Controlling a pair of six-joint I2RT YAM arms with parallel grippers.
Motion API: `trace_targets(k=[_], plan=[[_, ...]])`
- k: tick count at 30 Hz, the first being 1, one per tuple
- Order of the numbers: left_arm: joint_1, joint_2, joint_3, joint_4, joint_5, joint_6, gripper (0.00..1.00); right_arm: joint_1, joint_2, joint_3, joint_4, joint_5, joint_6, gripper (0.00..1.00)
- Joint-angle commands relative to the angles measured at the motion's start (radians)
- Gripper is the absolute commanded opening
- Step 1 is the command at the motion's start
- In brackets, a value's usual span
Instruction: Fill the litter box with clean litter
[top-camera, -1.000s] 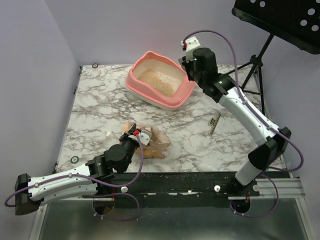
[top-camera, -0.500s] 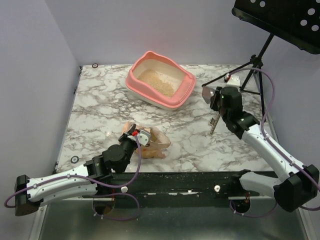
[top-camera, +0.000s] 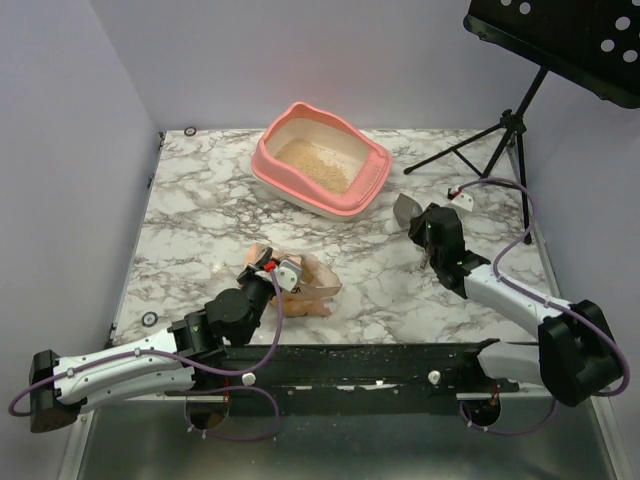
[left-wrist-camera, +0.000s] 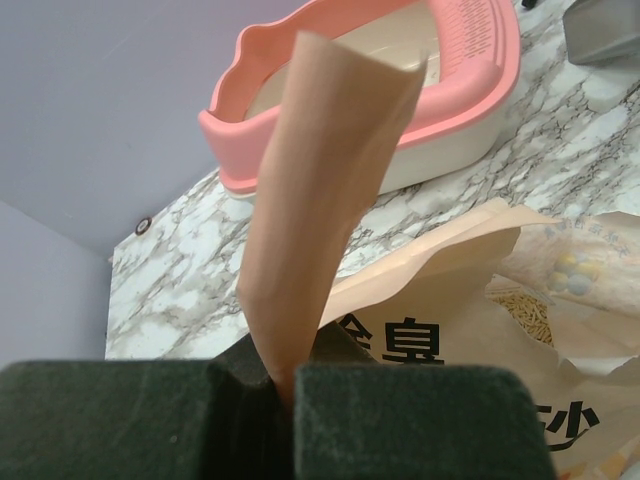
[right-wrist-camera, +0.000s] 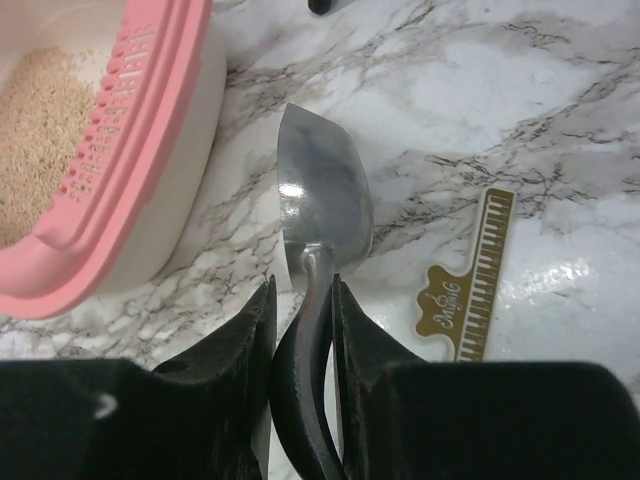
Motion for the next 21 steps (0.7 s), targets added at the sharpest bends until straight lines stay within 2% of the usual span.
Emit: trace_targets(k=[1, 5, 8, 11, 21], plan=[[0.007, 0.004, 0.058, 0.096, 0.007, -0.003, 0.0, -0.001, 0.124, 0.027, 0.045, 0.038, 0.058, 0.01], [0.007, 0.018, 0.055, 0.101, 0.001, 0.004, 0.0, -0.001, 0.225, 0.081, 0.024, 0.038, 0.077, 0.02], [0.007, 0.026, 0.051, 0.109, -0.003, 0.008, 0.0, -0.001, 0.284, 0.128, -0.014, 0.056, 0.078, 0.17], [0.007, 0.033, 0.049, 0.113, -0.005, 0.01, 0.0, -0.001, 0.317, 0.164, -0.048, 0.065, 0.085, 0.26], [0.008, 0.046, 0.046, 0.121, -0.002, 0.013, 0.0, -0.001, 0.354, 0.118, -0.068, 0.001, 0.187, 0.37]])
